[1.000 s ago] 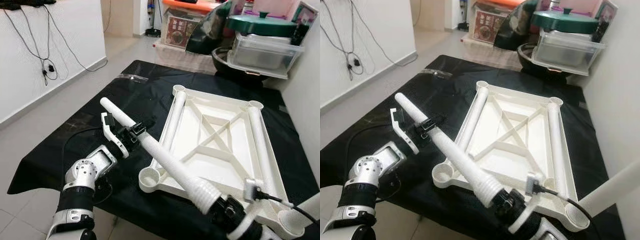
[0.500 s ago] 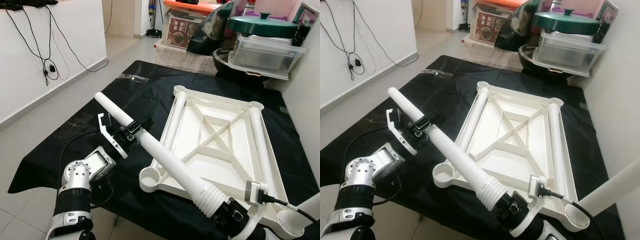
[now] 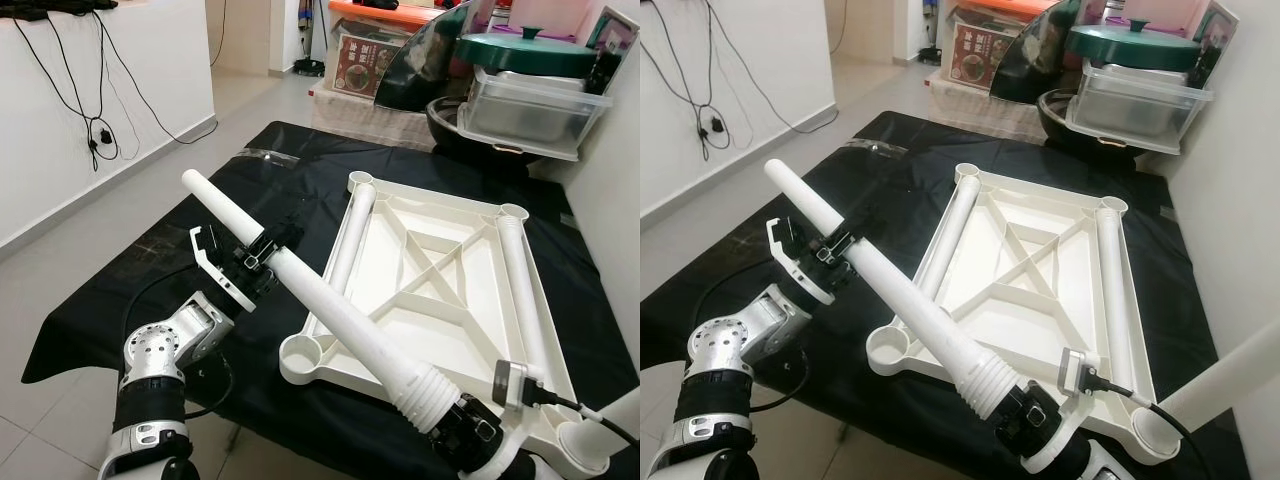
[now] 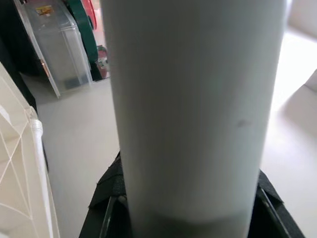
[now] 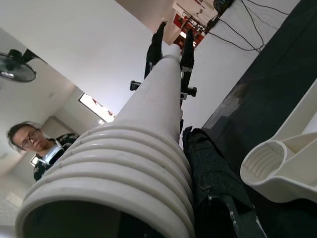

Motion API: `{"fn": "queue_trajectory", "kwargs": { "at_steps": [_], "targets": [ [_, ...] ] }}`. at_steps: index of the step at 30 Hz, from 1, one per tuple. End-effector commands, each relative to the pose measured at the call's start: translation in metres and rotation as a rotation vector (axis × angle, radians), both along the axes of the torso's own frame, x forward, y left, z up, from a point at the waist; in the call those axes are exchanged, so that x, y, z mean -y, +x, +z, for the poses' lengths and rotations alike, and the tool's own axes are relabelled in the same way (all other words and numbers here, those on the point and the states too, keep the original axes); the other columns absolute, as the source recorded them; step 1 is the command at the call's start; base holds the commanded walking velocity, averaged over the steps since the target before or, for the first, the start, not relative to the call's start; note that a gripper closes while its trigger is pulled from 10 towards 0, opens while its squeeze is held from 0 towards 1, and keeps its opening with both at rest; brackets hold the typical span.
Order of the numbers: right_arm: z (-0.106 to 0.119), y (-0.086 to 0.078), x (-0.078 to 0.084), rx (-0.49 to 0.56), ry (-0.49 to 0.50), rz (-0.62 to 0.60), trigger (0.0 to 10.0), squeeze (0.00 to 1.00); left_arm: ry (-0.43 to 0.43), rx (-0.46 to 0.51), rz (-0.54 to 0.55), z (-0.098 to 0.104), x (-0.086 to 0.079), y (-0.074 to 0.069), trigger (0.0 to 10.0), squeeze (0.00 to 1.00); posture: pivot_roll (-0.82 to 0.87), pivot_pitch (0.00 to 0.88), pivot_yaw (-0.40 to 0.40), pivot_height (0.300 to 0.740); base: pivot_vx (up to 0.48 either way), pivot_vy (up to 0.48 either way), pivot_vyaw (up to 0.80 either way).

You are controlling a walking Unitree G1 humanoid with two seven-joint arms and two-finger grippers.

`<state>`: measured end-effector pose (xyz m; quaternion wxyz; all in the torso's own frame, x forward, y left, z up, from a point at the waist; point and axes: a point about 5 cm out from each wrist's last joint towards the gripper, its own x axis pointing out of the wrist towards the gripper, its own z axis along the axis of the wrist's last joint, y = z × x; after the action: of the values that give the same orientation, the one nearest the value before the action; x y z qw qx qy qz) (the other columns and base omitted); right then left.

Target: Building children table

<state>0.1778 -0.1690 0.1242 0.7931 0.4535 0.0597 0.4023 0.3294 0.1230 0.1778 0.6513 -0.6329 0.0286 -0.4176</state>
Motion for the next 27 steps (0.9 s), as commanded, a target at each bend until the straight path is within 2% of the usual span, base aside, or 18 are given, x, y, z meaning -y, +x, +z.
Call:
{"fn": "queue_trajectory", "kwargs": {
  "at_steps": [1,2,3,4,11,14,16,17,18,19,21,22,23,27],
  "targets": [
    [-0.009,-0.001,0.002,-0.068,-0.041,-0.011,2.7,0.00,-0.059,0.037,0.011,0.013,0.000,0.003,0.0,0.00,0.09,0.000,-0.110,0.740,0.000,0.000,0.00],
    [-0.012,0.003,0.004,-0.095,-0.059,-0.032,10.0,0.00,-0.068,0.037,0.010,0.014,0.000,0.004,0.0,0.00,0.09,0.000,-0.110,0.740,0.000,0.000,0.00],
    [-0.012,0.003,0.004,-0.095,-0.059,-0.032,10.0,0.00,-0.068,0.037,0.010,0.014,0.000,0.004,0.0,0.00,0.09,0.000,-0.110,0.740,0.000,0.000,0.00],
    [-0.014,0.007,0.007,-0.121,-0.065,-0.074,10.0,1.00,-0.075,0.035,0.010,0.016,0.001,0.004,0.0,0.00,0.09,0.000,-0.110,0.740,0.000,0.000,0.00],
    [-0.015,0.004,0.019,-0.139,-0.072,-0.123,10.0,1.00,-0.079,0.032,0.018,0.020,0.000,0.005,0.0,0.00,0.08,0.000,-0.114,0.740,0.000,0.000,0.00],
    [-0.017,-0.001,0.034,-0.148,-0.108,-0.158,10.0,1.00,-0.081,0.038,0.037,0.022,-0.004,0.006,0.0,0.00,0.08,0.000,-0.117,0.740,0.000,0.000,0.00],
    [-0.017,-0.001,0.034,-0.148,-0.108,-0.158,10.0,1.00,-0.081,0.038,0.037,0.022,-0.004,0.006,0.0,0.00,0.08,0.000,-0.117,0.740,0.000,0.000,0.00],
    [-0.018,-0.002,0.042,-0.153,-0.120,-0.175,10.0,1.00,-0.080,0.036,0.047,0.022,-0.007,0.007,0.0,0.00,0.08,0.000,-0.117,0.740,0.000,0.000,0.00],
    [-0.018,-0.002,0.042,-0.153,-0.120,-0.175,10.0,1.00,-0.080,0.036,0.047,0.022,-0.007,0.007,0.0,0.00,0.08,0.000,-0.117,0.740,0.000,0.000,0.00],
    [-0.019,-0.005,0.055,-0.159,-0.148,-0.198,10.0,1.00,-0.071,0.034,0.055,0.021,-0.009,0.008,0.0,0.00,0.08,0.000,-0.117,0.740,0.000,0.000,0.00],
    [-0.019,-0.005,0.055,-0.159,-0.148,-0.198,10.0,1.00,-0.071,0.034,0.055,0.021,-0.009,0.008,0.0,0.00,0.08,0.000,-0.117,0.740,0.000,0.000,0.00],
    [-0.019,-0.008,0.070,-0.170,-0.171,-0.230,10.0,1.00,-0.058,0.029,0.062,0.020,-0.011,0.008,0.0,0.00,0.08,0.000,-0.120,0.740,0.000,0.000,0.00],
    [-0.012,-0.015,0.094,-0.166,-0.214,-0.278,10.0,1.00,-0.030,0.016,0.073,0.015,-0.014,0.008,0.0,0.00,0.08,0.000,-0.117,0.740,0.000,0.000,0.00],
    [-0.008,-0.018,0.099,-0.160,-0.230,-0.285,10.0,1.00,-0.021,0.013,0.075,0.013,-0.015,0.008,0.0,0.00,0.08,0.000,-0.117,0.740,0.000,0.000,0.00]
  ]
}}
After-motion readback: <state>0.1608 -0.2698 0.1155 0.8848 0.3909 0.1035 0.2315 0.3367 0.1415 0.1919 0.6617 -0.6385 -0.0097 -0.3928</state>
